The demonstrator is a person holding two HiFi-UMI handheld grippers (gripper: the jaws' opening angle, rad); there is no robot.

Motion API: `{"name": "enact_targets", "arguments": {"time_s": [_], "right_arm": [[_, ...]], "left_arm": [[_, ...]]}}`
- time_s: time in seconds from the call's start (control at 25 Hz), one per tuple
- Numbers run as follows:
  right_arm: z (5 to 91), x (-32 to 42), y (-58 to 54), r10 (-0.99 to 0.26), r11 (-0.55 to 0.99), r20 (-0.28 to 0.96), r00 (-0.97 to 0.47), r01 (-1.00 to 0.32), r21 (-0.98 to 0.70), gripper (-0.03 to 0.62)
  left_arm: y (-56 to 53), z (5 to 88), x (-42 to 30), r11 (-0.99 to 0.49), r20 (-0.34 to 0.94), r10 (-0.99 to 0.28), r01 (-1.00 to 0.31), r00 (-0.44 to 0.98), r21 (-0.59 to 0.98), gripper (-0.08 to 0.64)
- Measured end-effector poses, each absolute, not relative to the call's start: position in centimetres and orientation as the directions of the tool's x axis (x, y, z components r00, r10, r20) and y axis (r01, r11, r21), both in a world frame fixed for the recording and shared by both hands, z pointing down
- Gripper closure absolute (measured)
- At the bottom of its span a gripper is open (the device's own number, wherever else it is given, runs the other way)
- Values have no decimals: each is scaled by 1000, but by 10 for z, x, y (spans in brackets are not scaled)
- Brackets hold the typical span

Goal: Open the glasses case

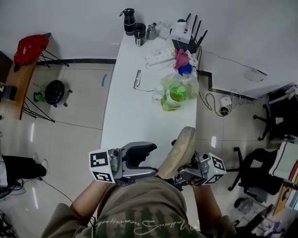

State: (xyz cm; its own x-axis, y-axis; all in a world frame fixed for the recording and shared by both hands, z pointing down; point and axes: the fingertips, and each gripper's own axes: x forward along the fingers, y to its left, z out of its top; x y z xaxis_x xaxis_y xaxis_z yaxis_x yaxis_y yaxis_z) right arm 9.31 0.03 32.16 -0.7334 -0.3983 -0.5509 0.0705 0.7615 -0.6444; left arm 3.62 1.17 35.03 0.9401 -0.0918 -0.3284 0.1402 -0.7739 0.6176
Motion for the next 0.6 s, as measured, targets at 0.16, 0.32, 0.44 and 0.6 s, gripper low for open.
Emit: {"name": "enact_targets", "arguments": {"time_s": [0.16, 0.32, 0.44, 0.6], "right_arm": [[312, 94, 11, -304, 810, -608, -733, 137, -570, 241], [296, 90, 21, -230, 858, -653, -722, 167, -486, 241], [290, 89, 31, -181, 876, -675, -715, 195, -441, 241], [286, 89, 38, -145, 897, -687, -712, 199, -395, 241]], "left_arm": [[18, 337, 41, -725, -385, -59, 225, 921, 650, 238], [25, 323, 47, -712, -404, -7, 279, 915, 644, 238], [35, 316, 50, -723, -392, 50, 304, 919, 621, 239], [43, 313, 55, -700, -383, 101, 339, 918, 628, 238]]}}
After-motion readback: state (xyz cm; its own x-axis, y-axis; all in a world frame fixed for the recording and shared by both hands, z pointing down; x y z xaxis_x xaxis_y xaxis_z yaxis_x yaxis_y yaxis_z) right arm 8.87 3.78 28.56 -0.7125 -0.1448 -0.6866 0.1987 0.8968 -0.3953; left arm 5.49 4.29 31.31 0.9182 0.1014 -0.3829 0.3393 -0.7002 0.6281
